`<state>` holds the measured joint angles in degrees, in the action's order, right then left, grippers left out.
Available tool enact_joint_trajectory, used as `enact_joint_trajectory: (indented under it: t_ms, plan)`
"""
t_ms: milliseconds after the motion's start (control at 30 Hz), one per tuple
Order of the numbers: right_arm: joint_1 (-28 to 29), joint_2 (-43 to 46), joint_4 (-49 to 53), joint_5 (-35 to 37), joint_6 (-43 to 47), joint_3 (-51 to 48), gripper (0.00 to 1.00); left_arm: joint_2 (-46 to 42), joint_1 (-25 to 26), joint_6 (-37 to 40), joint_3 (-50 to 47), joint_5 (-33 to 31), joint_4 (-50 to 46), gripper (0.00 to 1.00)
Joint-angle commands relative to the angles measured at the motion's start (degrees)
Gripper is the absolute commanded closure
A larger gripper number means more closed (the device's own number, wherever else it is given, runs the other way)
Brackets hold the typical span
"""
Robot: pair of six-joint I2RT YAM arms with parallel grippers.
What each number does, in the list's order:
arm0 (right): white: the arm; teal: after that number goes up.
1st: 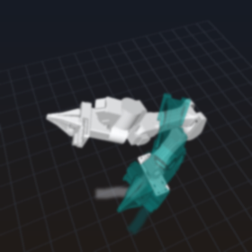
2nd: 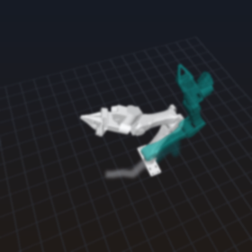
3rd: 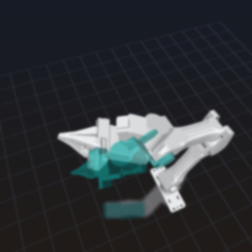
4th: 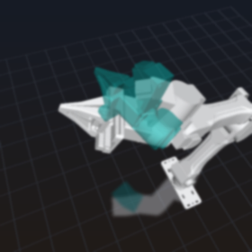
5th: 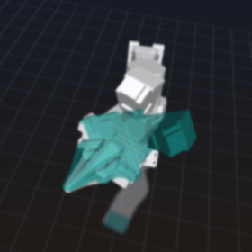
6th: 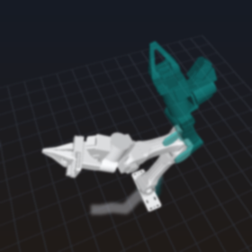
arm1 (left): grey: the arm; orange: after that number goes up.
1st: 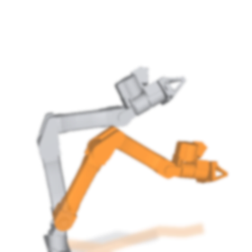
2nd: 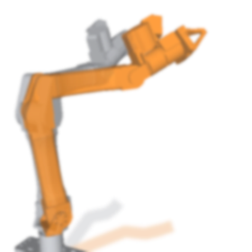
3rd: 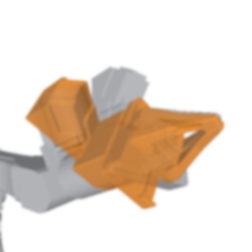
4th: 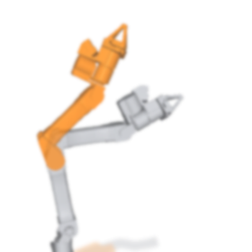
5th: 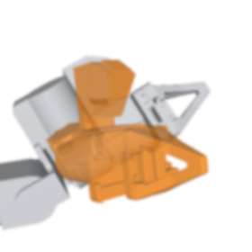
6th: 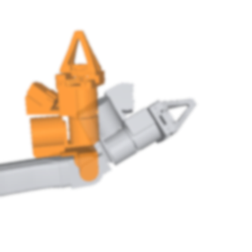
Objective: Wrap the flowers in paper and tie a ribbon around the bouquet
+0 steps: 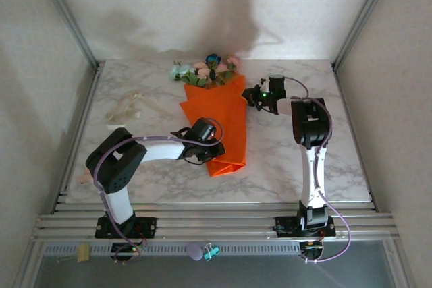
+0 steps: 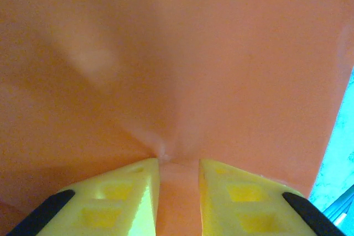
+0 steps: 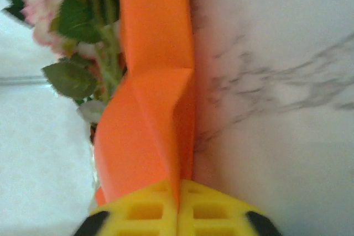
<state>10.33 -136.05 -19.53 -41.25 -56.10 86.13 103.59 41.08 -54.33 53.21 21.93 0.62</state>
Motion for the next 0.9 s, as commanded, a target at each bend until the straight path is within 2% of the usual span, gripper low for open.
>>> enact_joint_trajectory:
  t_ms: [0,67,100,133,200,233,267,300,333,433,500,533,567,633,667,700,733,833,867]
  plan:
    - [-0.3,-2.9,-2.7,3.2,-3.0,2.6,1.0,1.4,-0.4,0.8,-2.0,0.2,-7.2,0.74]
    - [-0.3,-3.8,-3.7,3.8,-4.0,3.4,0.96,1.4,-0.4,0.9,-2.1,0.3,-7.2,0.75]
    - [-0.2,-4.4,-4.6,4.2,-4.8,4.1,0.75,1.4,-0.4,0.8,-2.2,0.4,-7.1,0.75]
    - [-0.2,-4.8,-5.1,4.5,-5.4,4.6,0.65,1.3,-0.4,0.7,-2.3,0.5,-7.0,0.75]
    - [-0.1,-5.7,-5.4,5.4,-6.2,6.0,0.59,1.3,-0.4,0.7,-2.6,0.6,-6.9,0.75]
    - [-0.2,-6.5,-5.5,5.7,-6.7,7.1,0.62,1.2,-0.4,0.7,-2.7,0.7,-6.9,0.75]
    - [-0.2,-7.1,-5.6,5.8,-7.2,8.2,0.72,1.2,-0.4,0.6,-2.8,0.7,-6.9,0.76]
    - [-0.2,-8.0,-5.6,6.0,-7.7,9.5,0.89,1.2,-0.4,0.6,-2.8,0.8,-6.8,0.76]
    - [-0.2,-8.8,-5.1,6.4,-8.1,10.9,1.0,1.2,-0.4,0.6,-2.9,0.8,-6.8,0.76]
    - [-0.1,-10.7,-4.4,7.6,-9.0,13.9,1.0,1.2,-0.4,0.4,-3.1,1.0,-6.6,0.76]
    - [-0.1,-11.6,-4.0,8.0,-9.4,15.7,0.73,1.2,-0.4,0.4,-3.2,0.9,-6.6,0.76]
    - [-0.2,-12.2,-4.0,8.3,-9.6,16.5,0.65,1.1,-0.4,0.4,-3.3,1.0,-6.5,0.76]
    - [-0.2,-12.7,-3.9,8.4,-9.9,17.3,0.64,1.1,-0.4,0.3,-3.4,1.0,-6.5,0.76]
    - [-0.2,-13.9,-3.5,8.7,-10.4,19.4,0.7,1.1,-0.4,0.1,-3.6,1.2,-6.3,0.76]
    - [-0.2,-14.4,-3.2,8.9,-10.6,20.3,0.78,1.1,-0.4,0.2,-3.6,1.2,-6.2,0.76]
    - [-0.2,-14.9,-3.1,9.1,-10.9,21.2,0.92,1.1,-0.4,0.1,-3.8,1.2,-6.2,0.76]
    - [-0.2,-15.6,-2.9,9.3,-11.2,22.0,1.0,1.1,-0.4,0.0,-3.9,1.2,-6.2,0.76]
    - [-0.1,-16.9,-3.0,9.6,-12.0,23.8,1.0,1.1,-0.4,-0.1,-4.1,1.3,-6.0,0.77]
    - [-0.1,-17.0,-3.0,9.7,-12.1,24.1,0.92,1.1,-0.4,-0.2,-4.1,1.3,-5.9,0.77]
